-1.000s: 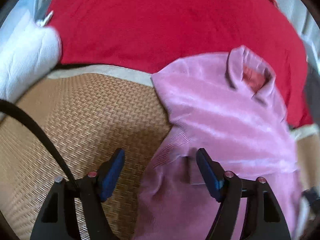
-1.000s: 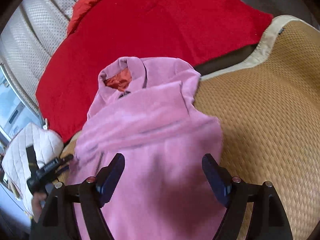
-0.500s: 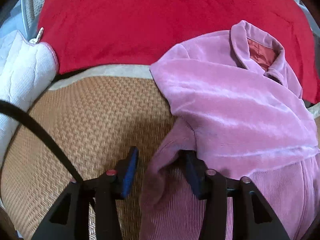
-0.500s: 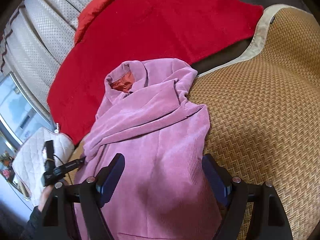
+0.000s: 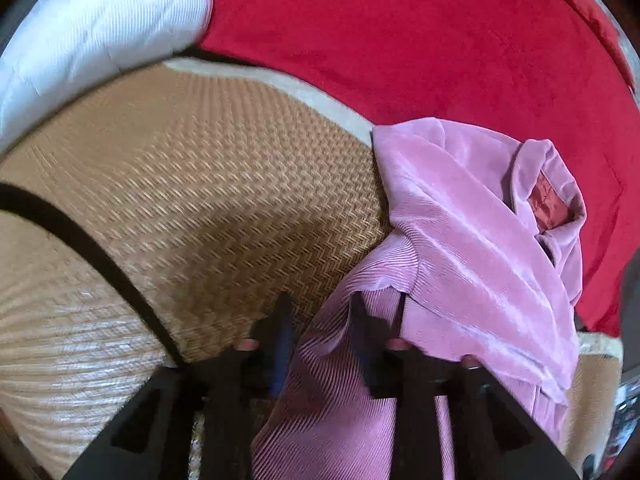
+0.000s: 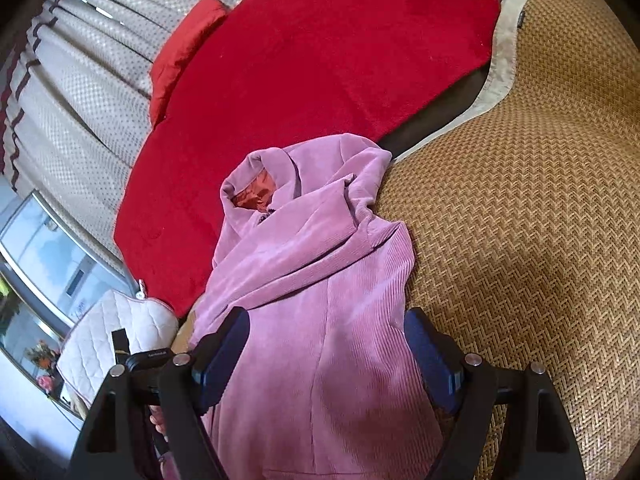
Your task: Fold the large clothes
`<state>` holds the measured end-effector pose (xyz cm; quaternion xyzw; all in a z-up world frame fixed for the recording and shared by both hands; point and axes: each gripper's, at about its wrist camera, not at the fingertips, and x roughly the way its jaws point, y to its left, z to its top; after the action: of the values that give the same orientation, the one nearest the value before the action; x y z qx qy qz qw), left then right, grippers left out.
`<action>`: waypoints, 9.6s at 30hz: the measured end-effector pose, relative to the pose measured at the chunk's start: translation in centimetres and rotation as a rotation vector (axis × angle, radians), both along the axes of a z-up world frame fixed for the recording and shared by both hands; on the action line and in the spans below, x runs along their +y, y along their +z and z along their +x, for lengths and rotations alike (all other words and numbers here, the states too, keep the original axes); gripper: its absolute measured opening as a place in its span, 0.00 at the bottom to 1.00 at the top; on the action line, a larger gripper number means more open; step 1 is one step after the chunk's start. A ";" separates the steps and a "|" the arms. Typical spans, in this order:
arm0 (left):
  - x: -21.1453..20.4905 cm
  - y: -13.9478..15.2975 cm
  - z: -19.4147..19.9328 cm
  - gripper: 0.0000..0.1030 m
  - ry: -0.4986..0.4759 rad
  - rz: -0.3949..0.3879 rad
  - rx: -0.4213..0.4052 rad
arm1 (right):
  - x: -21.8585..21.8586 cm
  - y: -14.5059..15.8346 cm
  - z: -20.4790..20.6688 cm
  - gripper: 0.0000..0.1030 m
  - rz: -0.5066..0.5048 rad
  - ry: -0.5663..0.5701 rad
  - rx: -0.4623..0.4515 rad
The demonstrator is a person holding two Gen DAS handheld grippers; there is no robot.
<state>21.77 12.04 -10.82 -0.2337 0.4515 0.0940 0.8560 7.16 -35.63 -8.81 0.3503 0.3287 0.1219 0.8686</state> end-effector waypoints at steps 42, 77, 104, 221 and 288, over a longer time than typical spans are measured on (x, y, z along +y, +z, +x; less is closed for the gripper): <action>2.7 1.9 -15.0 0.78 -0.312 -0.012 -0.022 | -5.4 0.3 -4.9 0.83 0.057 0.163 0.242; -2.0 -1.9 -19.2 0.44 -0.381 0.054 0.051 | 1.9 -2.2 -7.4 0.59 -0.274 0.228 0.327; 0.7 1.8 -28.3 0.05 -0.410 -0.005 -0.034 | -3.9 0.1 -16.2 0.09 -0.085 0.323 0.319; 0.6 -2.3 -21.1 0.04 -0.417 0.030 0.093 | -4.6 -0.3 -10.3 0.35 0.043 0.372 0.427; -5.1 -2.0 -1.1 0.15 -0.143 -0.117 -0.025 | -1.3 -0.8 4.0 0.15 0.303 -0.106 0.357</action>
<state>20.70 6.91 -12.80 -0.2515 0.4612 0.0033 0.8509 11.15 -36.89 -9.57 0.5094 0.4359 0.0603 0.7395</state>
